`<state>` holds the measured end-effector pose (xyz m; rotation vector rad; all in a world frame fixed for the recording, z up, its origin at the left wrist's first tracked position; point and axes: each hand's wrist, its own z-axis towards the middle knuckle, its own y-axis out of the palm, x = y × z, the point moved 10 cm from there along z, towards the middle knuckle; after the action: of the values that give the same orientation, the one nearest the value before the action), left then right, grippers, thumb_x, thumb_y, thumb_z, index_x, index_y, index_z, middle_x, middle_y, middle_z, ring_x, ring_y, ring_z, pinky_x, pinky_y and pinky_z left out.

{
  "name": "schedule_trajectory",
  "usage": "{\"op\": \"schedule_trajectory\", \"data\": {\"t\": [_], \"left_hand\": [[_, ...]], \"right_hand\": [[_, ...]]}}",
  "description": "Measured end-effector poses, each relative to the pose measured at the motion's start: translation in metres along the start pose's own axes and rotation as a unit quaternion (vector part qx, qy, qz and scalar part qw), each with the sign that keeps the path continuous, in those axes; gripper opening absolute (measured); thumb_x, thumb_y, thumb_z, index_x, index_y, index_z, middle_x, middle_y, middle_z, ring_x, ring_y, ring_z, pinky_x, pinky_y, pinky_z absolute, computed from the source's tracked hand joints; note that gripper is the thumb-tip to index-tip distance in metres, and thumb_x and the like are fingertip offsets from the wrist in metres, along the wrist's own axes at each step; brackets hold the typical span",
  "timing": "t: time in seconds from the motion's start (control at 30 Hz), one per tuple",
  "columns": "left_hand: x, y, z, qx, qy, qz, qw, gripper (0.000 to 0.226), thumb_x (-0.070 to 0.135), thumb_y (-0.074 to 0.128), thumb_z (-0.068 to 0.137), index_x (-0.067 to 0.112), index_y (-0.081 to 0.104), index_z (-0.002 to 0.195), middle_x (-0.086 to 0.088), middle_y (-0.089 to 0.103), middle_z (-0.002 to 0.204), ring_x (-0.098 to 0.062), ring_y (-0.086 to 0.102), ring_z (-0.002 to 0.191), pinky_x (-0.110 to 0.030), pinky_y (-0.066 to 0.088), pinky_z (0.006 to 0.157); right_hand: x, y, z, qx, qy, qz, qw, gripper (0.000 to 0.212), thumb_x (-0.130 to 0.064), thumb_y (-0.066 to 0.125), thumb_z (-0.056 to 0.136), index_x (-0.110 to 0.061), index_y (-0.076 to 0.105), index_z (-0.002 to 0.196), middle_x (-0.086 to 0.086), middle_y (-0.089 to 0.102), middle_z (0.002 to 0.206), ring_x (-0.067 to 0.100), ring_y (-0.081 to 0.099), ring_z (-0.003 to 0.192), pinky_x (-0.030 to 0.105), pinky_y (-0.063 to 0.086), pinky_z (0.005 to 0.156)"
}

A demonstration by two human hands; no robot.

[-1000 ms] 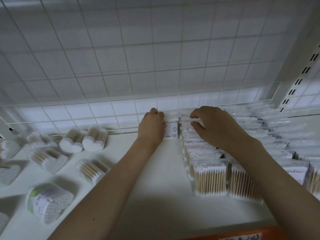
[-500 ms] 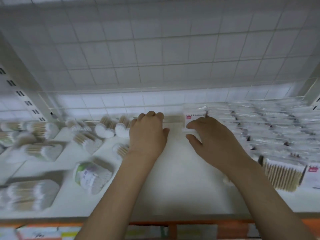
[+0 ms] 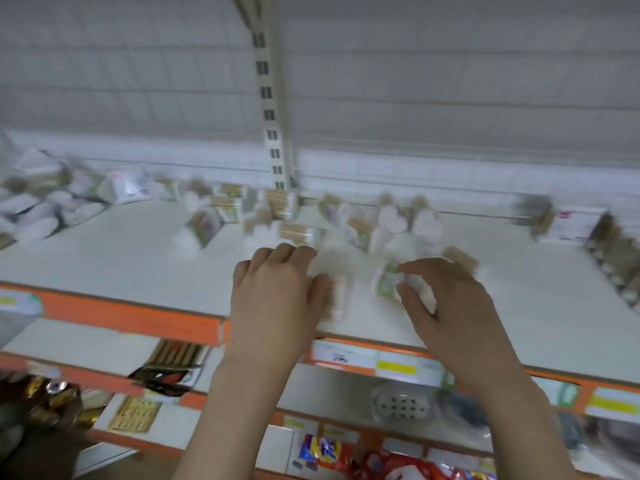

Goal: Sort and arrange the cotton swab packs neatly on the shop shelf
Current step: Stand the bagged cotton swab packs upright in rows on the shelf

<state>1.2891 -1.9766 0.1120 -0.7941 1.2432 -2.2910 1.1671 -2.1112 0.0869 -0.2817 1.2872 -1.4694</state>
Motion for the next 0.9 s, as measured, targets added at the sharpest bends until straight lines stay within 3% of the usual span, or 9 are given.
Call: {"op": "schedule_trajectory", "data": {"t": [0.1,0.27,0.73,0.9], "left_hand": [[-0.061,-0.022,-0.017,0.010,-0.018,-0.019,1.000,0.024,0.019,0.068,0.082,0.011,0.067,0.105,-0.006,0.068,0.095,-0.033,0.061,0.088,-0.042,0.044,0.076],[-0.131,-0.038,-0.034,0.000,-0.066,-0.035,0.997,0.024,0.020,0.065,0.084,0.011,0.067,0.106,-0.005,0.068,0.096,-0.033,0.061,0.090,-0.042,0.045,0.077],[-0.185,-0.050,-0.006,0.008,-0.089,-0.010,0.996,0.027,0.026,0.060,0.087,0.013,0.064,0.111,-0.003,0.066,0.101,-0.028,0.059,0.095,-0.042,0.045,0.083],[-0.213,-0.054,-0.003,0.006,-0.107,-0.007,0.994,0.027,0.029,0.058,0.088,0.015,0.064,0.111,0.000,0.066,0.100,-0.026,0.059,0.095,-0.040,0.044,0.084]], "right_hand": [[-0.048,0.024,-0.006,-0.001,-0.007,0.024,1.000,0.023,-0.014,0.058,0.089,-0.014,0.064,0.111,0.000,0.063,0.106,0.020,0.055,0.099,0.011,0.027,0.076],[-0.093,0.050,-0.007,0.000,-0.016,0.022,1.000,0.024,-0.004,0.061,0.085,-0.008,0.066,0.108,0.007,0.066,0.104,0.027,0.058,0.101,0.011,0.029,0.081],[-0.133,0.106,0.046,-0.045,-0.058,0.017,0.997,0.027,-0.017,0.057,0.089,-0.013,0.062,0.115,0.002,0.062,0.114,0.020,0.049,0.113,0.013,0.025,0.085],[-0.158,0.127,0.062,-0.046,-0.069,0.018,0.996,0.024,-0.013,0.061,0.086,-0.010,0.064,0.110,0.005,0.064,0.110,0.026,0.053,0.108,0.016,0.027,0.080]]}}
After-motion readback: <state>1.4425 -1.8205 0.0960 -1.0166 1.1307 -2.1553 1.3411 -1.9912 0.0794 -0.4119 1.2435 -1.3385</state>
